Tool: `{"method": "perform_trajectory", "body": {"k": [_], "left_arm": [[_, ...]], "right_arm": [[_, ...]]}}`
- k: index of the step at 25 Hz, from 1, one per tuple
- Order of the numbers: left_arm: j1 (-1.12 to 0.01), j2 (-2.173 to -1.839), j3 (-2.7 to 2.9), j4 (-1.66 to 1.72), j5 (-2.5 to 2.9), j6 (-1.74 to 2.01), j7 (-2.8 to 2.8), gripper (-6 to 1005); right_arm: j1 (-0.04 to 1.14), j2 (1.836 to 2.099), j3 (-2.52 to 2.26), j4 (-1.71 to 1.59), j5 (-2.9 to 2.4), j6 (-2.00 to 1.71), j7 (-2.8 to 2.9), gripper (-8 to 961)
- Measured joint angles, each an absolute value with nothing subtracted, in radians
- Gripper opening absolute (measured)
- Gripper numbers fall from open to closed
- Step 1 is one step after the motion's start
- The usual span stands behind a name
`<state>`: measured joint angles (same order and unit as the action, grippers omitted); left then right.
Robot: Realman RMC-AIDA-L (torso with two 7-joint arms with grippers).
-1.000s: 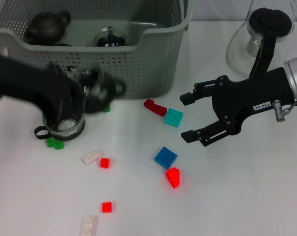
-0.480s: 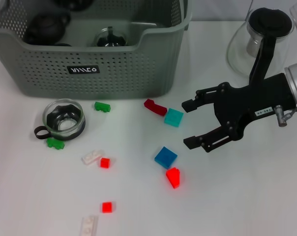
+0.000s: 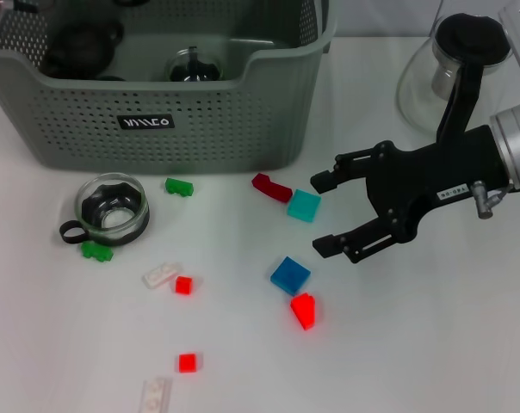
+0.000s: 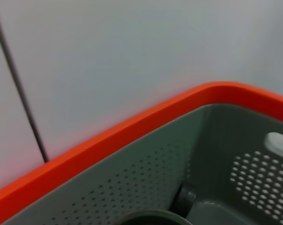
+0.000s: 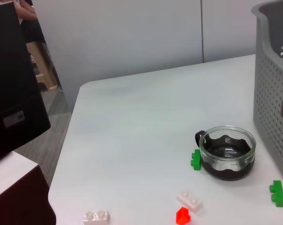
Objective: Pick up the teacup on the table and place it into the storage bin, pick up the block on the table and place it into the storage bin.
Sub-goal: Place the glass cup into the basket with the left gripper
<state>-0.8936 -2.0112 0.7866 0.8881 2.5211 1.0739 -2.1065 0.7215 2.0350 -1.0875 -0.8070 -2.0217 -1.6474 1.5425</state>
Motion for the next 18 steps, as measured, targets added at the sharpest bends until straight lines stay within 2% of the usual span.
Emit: {"method": "perform_trajectory", "body": {"k": [10,17,18], "left_arm": [[-0.922,-2.059,0.86,0.817,2.605,0.965,-2.116,53],[-0.921,-2.07,0.866,0.815,2.607,0.959,-2.116,54],[-0.92,-2.07,0.867,0.814,2.607,0.959,-2.116,88]], "right_arm": [[0.723,2.036,-1.088,-0.807,-2.024,-1.639,1.537,925],[0.722,2.036,-1.088,-0.807,-2.024,-1.637,1.535,921],[0.722,2.036,-1.088,-0.807,-2.024,-1.637,1.535,921]]}}
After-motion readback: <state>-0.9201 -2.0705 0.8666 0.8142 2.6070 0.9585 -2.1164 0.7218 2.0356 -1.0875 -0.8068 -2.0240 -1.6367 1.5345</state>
